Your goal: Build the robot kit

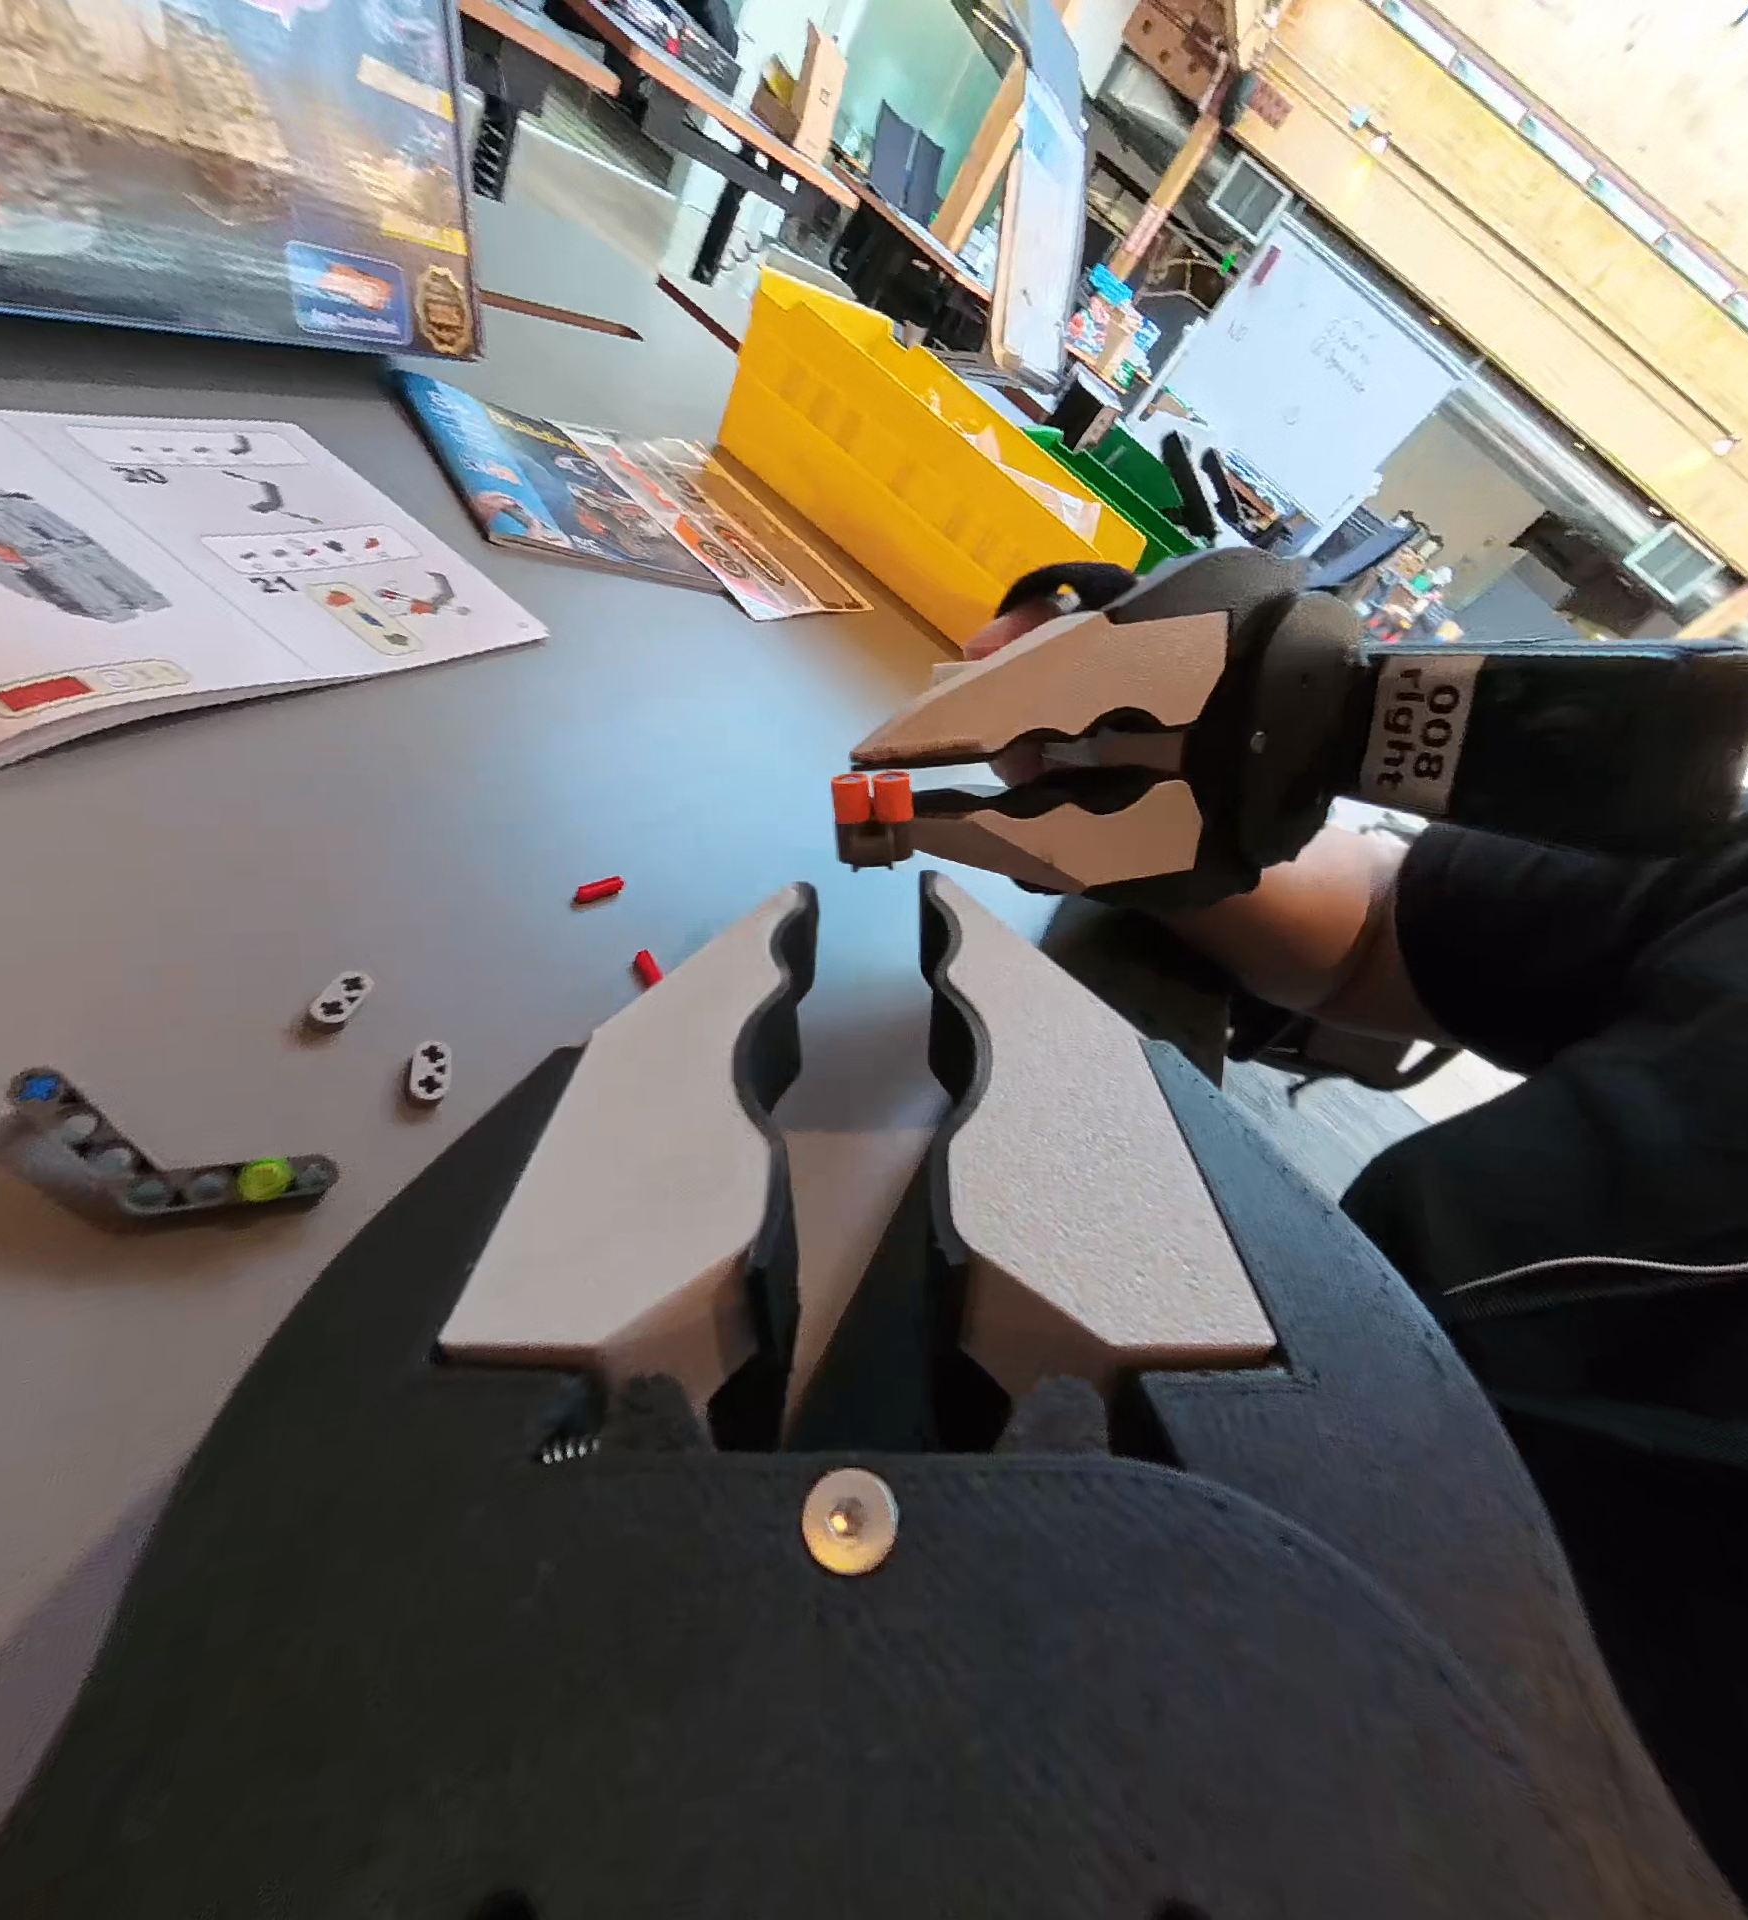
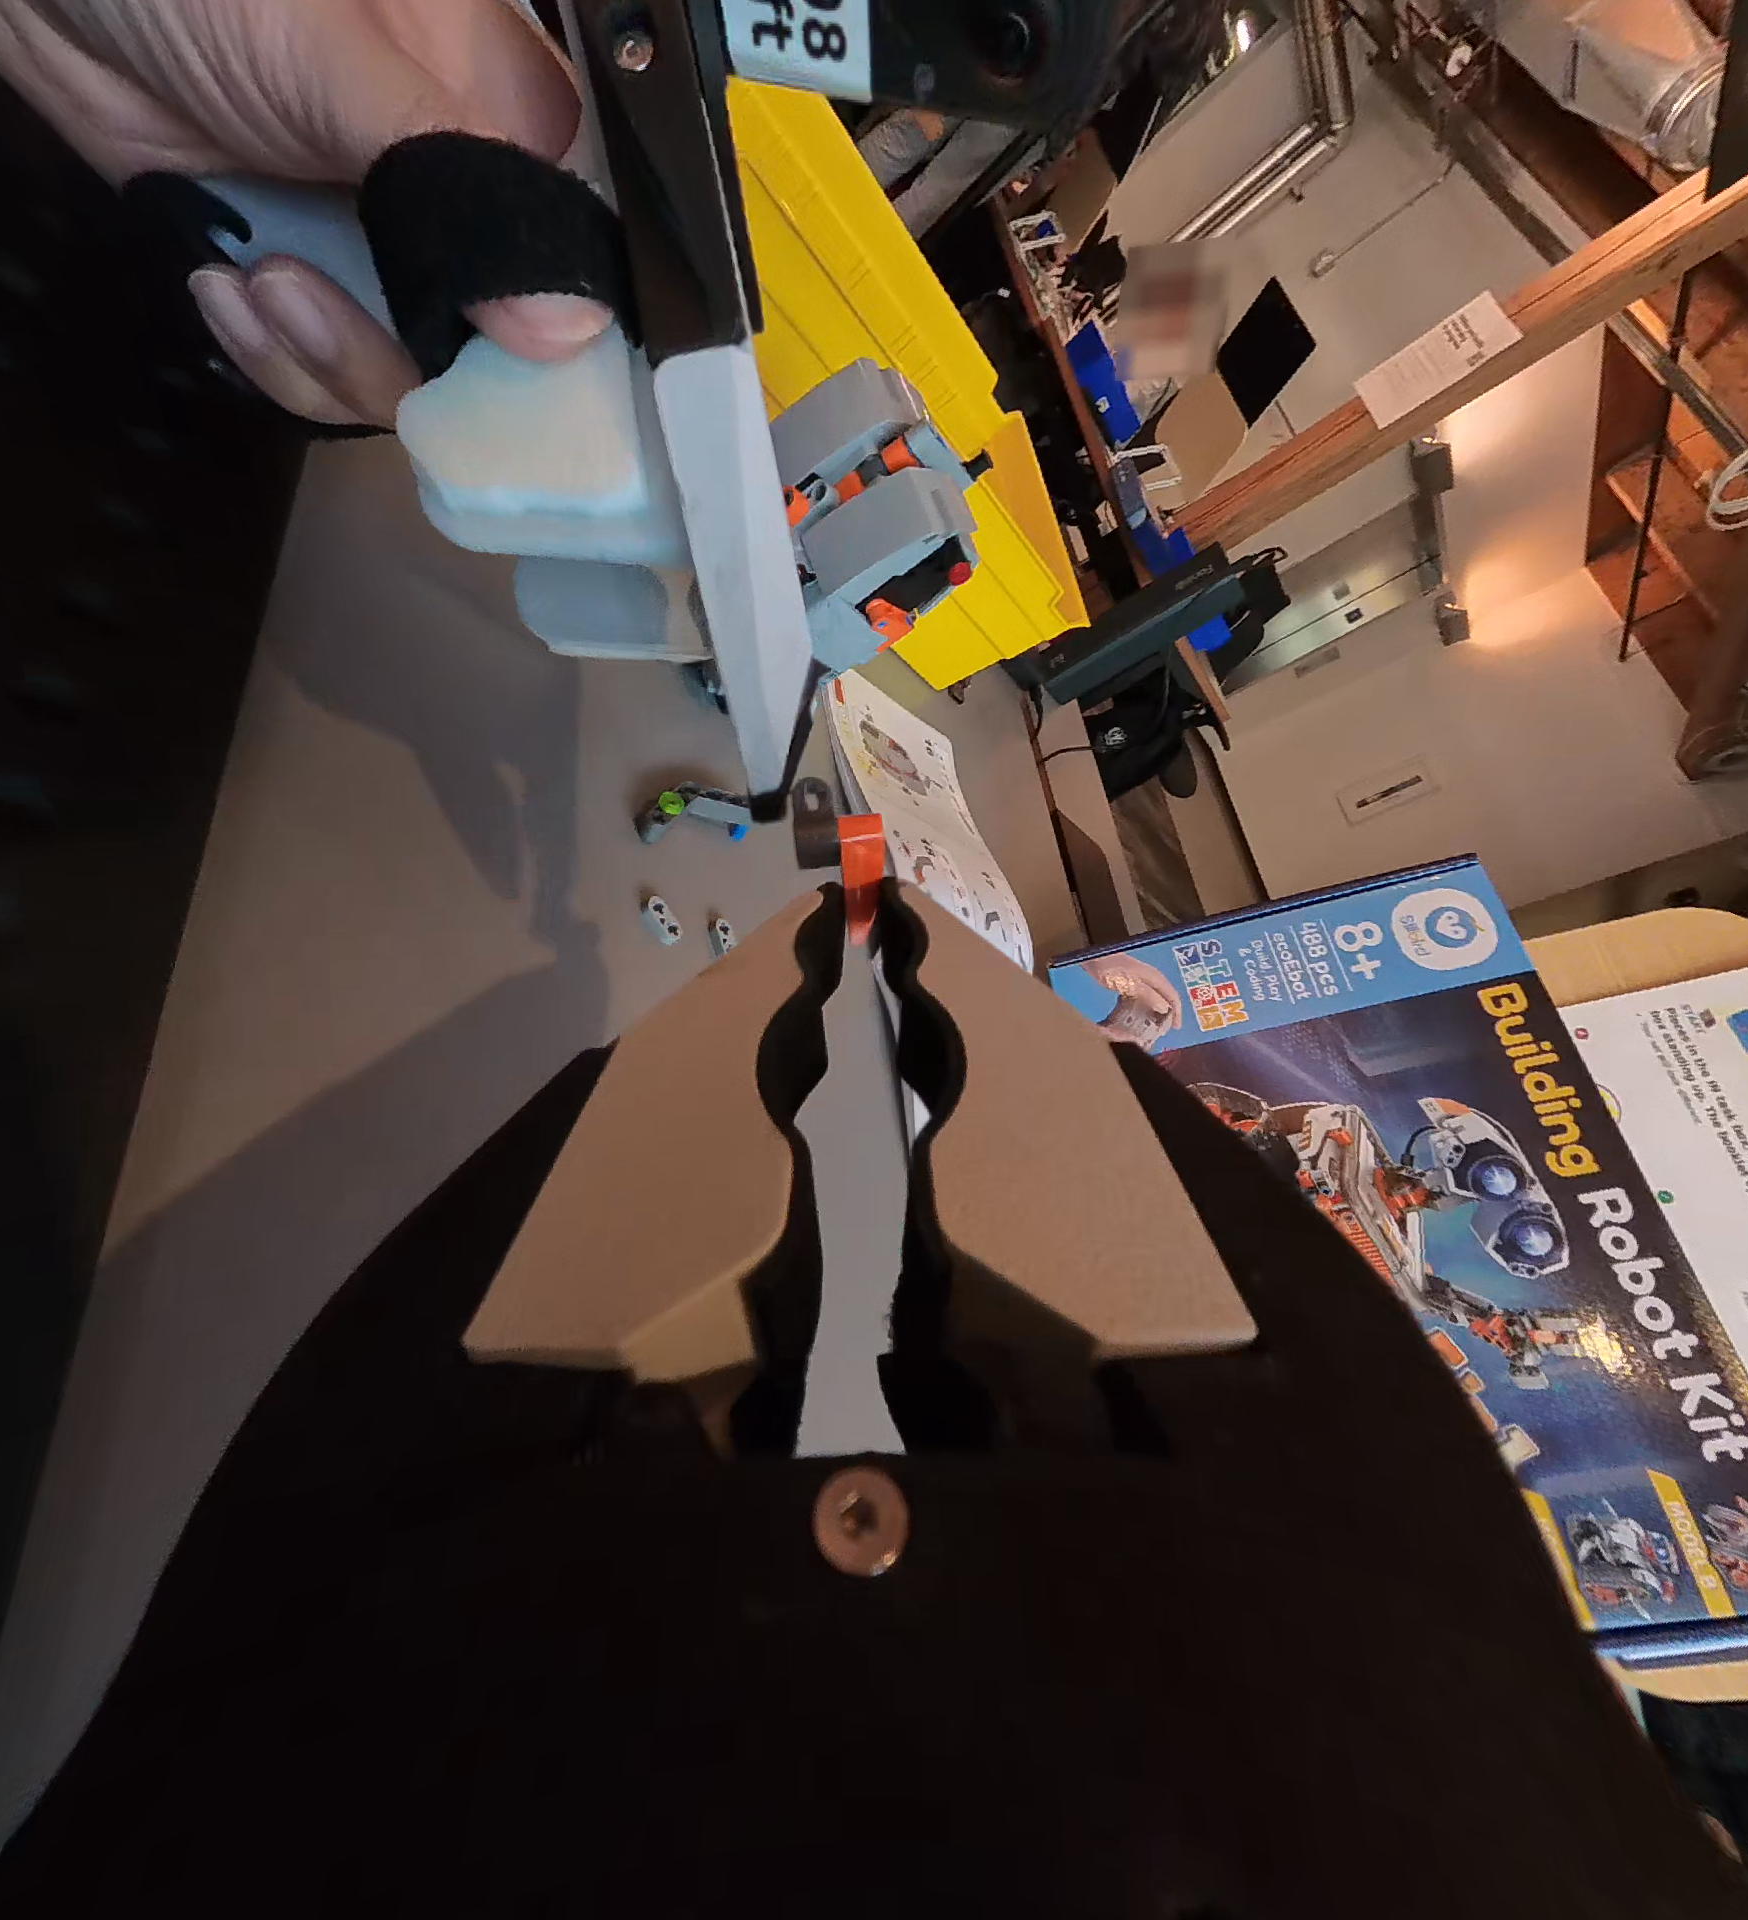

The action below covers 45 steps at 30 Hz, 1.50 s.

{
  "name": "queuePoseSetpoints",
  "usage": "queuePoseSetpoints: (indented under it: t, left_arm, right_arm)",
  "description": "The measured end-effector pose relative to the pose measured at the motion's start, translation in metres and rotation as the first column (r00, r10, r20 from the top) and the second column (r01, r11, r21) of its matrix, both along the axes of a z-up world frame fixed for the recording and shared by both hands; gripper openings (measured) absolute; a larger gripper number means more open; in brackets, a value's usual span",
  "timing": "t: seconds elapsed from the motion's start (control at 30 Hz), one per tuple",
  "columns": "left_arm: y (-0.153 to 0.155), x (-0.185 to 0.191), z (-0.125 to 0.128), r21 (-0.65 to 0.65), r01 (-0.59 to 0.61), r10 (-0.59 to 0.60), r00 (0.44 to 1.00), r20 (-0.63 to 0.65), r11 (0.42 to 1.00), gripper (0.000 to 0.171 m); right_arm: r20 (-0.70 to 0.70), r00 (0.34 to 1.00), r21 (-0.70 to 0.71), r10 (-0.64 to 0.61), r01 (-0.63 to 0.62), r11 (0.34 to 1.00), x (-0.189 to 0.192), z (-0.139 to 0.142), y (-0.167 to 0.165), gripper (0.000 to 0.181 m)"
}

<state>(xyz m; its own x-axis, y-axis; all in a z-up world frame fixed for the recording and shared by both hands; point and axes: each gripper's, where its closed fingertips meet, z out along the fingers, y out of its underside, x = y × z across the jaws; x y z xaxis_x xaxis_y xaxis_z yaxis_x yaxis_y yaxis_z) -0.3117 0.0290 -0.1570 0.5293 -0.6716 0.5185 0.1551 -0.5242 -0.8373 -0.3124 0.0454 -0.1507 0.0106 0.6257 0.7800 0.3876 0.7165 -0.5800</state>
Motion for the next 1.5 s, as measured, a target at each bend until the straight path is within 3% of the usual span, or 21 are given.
queuePoseSetpoints:
  t: [0.3,0.7,0.93,1.07,1.2,1.3,1.37,1.5]
  left_arm:
    - [0.009,0.001,-0.005,0.027,-0.056,0.058,0.996,-0.068,0.998,0.022]
    - [0.007,0.006,-0.005,0.046,-0.019,0.021,0.998,-0.054,0.999,0.013]
    - [0.004,-0.001,-0.002,0.051,-0.021,0.023,0.999,-0.023,0.998,0.013]
    - [-0.002,-0.002,0.002,0.088,0.016,-0.014,1.000,-0.026,0.996,0.013]
    - [-0.010,0.002,-0.001,0.132,0.065,-0.051,0.993,-0.109,0.989,0.013]
    - [-0.017,0.009,-0.004,0.173,0.114,-0.084,0.982,-0.167,0.978,0.013]
    - [-0.018,0.012,-0.008,0.184,0.122,-0.084,0.976,-0.203,0.975,0.013]
    - [-0.021,0.016,-0.010,0.182,0.149,-0.108,0.970,-0.218,0.972,0.013]
  right_arm:
    - [-0.017,1.000,-0.047,0.007,-0.007,0.999,-0.002,-0.004,0.000,0.006]
    - [-0.021,0.999,-0.067,0.037,-0.039,0.997,-0.002,-0.007,-0.003,0.006]
    - [-0.084,0.994,-0.217,0.072,-0.089,0.972,0.002,0.001,-0.002,0.017]
    - [-0.128,0.972,-0.456,0.196,-0.234,0.859,0.004,0.000,-0.014,0.032]
    - [-0.203,0.941,-0.718,0.270,-0.331,0.612,0.004,0.000,-0.025,0.042]
    - [-0.254,0.926,-0.825,0.279,-0.358,0.437,0.002,-0.002,-0.029,0.045]
    - [-0.246,0.914,-0.848,0.323,-0.364,0.384,0.004,-0.007,-0.033,0.034]
    - [-0.222,0.896,-0.848,0.385,-0.372,0.378,0.007,-0.013,-0.040,0.018]
